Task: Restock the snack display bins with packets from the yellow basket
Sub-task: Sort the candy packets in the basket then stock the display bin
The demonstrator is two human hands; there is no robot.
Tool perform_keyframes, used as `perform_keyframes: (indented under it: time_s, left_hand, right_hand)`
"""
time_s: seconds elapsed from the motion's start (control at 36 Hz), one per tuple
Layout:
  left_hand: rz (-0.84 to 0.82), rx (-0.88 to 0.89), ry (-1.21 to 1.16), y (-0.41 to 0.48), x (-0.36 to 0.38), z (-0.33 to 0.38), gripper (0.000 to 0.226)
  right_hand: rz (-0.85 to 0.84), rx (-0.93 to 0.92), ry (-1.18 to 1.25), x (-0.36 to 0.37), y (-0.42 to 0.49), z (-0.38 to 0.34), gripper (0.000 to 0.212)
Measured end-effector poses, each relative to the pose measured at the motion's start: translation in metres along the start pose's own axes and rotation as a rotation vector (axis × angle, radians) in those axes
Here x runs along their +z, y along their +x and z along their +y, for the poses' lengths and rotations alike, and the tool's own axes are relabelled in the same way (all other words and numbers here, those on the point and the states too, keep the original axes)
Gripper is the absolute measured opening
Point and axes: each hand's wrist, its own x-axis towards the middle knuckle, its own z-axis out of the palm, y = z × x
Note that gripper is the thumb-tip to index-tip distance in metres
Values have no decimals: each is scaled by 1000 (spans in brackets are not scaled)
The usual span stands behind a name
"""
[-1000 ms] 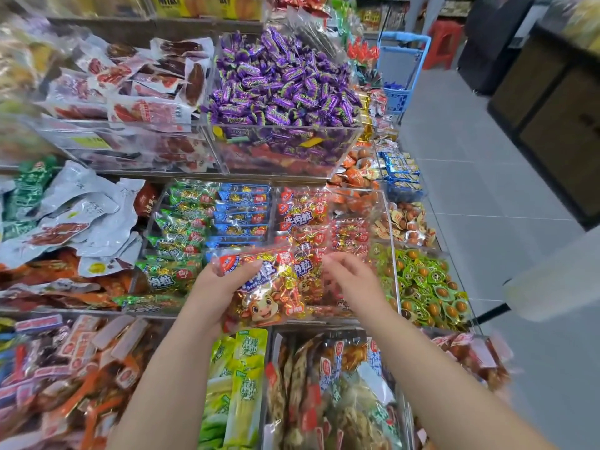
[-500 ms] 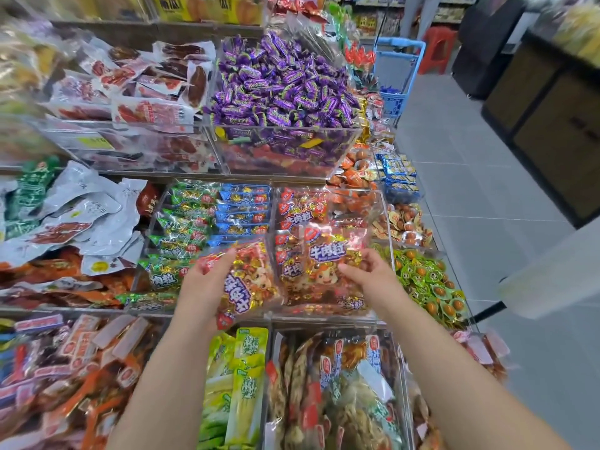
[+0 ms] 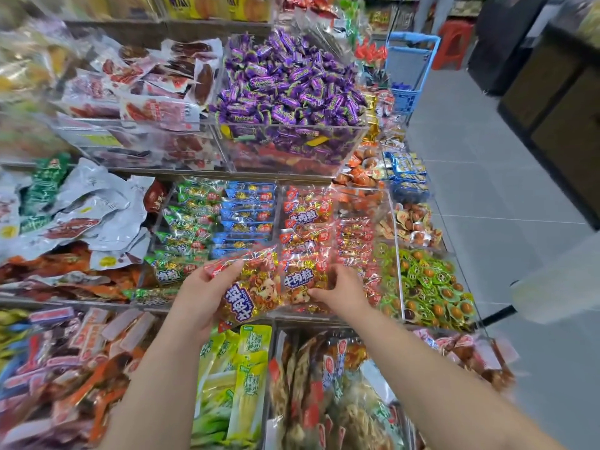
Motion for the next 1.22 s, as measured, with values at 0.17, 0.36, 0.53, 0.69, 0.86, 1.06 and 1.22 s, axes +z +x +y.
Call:
perform_keyframes:
  time_s: [0.17,0.36,0.53,0.69,0.86,1.06,1.22]
  left_hand:
    - [-61,37,119,2,9,-7,13]
    - [-63,6,129,3,11,-10,15]
    - [-55,14,168,1,5,-8,13]
    - [-135,-4,295,2,9,-1,10]
    - [-228,-9,444,5,43,8,18]
    - [-322,14,530,8,60,13,40]
    - [-319,90,670,13,62,13,26]
  right_hand:
    - [45,18,75,-3,-4,5,76]
    - [7,-9,75,0,-7,-1,69]
    - [-28,-30,75,2,-4,-9,74]
    - [139,-88,376,-23,-20,-10,24]
    - [-226,-183,579,-47,-40,-19,44]
    - [-57,-20,871,-54,-42,-11,34]
    - [-81,25,761,-59,-42,0,48]
